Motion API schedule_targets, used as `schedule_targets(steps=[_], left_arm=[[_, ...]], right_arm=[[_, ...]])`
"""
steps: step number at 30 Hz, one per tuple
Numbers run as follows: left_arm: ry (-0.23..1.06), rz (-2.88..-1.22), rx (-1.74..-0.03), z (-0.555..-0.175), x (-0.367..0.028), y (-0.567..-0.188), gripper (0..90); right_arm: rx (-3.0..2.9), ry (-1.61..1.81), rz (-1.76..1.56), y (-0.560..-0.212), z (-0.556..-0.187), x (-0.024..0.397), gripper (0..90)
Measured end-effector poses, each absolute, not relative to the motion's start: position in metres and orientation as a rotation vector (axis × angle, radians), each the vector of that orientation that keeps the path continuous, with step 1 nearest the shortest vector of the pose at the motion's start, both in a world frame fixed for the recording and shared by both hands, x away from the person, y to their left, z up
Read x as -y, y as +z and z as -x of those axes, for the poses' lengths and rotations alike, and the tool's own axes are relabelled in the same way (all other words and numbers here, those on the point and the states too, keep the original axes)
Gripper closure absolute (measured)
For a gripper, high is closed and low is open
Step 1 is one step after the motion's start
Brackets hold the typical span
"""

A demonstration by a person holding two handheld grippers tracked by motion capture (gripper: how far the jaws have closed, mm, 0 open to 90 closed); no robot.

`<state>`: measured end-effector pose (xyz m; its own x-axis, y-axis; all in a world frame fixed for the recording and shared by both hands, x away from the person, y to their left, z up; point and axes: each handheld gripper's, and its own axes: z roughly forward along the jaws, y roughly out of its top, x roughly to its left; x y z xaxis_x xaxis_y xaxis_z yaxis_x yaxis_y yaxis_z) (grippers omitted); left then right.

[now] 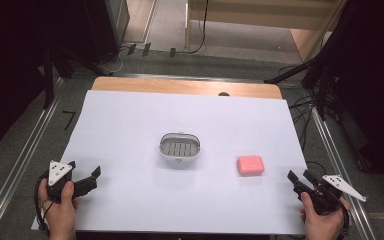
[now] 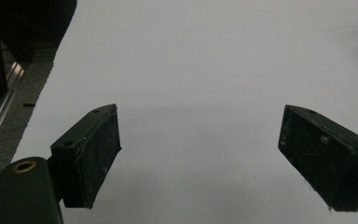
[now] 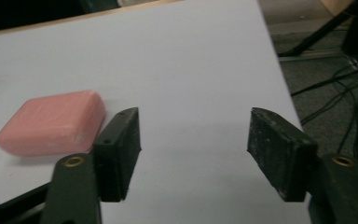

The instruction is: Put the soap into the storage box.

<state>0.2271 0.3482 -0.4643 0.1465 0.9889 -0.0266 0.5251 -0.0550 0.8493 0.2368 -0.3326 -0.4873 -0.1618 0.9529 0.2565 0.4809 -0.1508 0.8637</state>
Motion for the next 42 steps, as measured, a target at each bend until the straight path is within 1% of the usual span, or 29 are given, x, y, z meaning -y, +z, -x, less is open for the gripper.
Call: schedule_targets(steps=[5, 6, 7, 8, 10, 13, 14, 20, 21, 24, 33, 42], left_arm=[[0.779, -1.702, -1.479, -0.229, -0.348, -0.465, 13.6], [0.776, -1.702, -1.480, -0.229, -0.348, -0.465, 13.6], [0.775, -1.703, -1.481, -0.230, -0.348, -0.465, 13.6], [0.772, -1.705, -1.480, -0.230, -0.348, -0.465, 13.7], [0.772, -1.708, -1.478, -0.230, -0.347, -0.465, 13.7], [0.771, -1.711, -1.475, -0.230, -0.347, -0.465, 13.7], [0.772, -1.713, -1.471, -0.229, -0.347, -0.465, 13.8], [0.771, -1.718, -1.467, -0.230, -0.347, -0.465, 13.9], [0.770, -1.719, -1.468, -0.230, -0.347, -0.465, 13.9], [0.770, -1.723, -1.465, -0.230, -0.347, -0.465, 14.0], [0.765, -1.736, -1.457, -0.230, -0.346, -0.465, 14.0], [0.770, -1.751, -1.446, -0.230, -0.345, -0.465, 14.1]], right_arm=[[-1.828, 1.266, -1.509, -0.484, -0.246, 0.330, 39.0], [-1.872, 1.235, -1.476, -0.479, -0.248, 0.329, 42.8], [-1.872, 1.235, -1.476, -0.479, -0.248, 0.329, 42.8], [-1.887, 1.232, -1.469, -0.476, -0.249, 0.328, 41.8], [-1.979, 1.250, -1.446, -0.470, -0.251, 0.326, 33.7], [-2.056, 1.278, -1.378, -0.468, -0.253, 0.324, 33.0], [-2.121, 1.280, -1.337, -0.467, -0.255, 0.321, 28.0], [-2.294, 1.207, -1.210, -0.462, -0.267, 0.311, 28.4], [-2.349, 1.215, -1.161, -0.462, -0.271, 0.310, 32.0], [-2.419, 1.180, -1.068, -0.459, -0.280, 0.304, 33.4], [-2.577, 1.064, -0.815, -0.449, -0.296, 0.291, 31.6], [-2.685, 0.988, -0.669, -0.436, -0.310, 0.276, 30.9]])
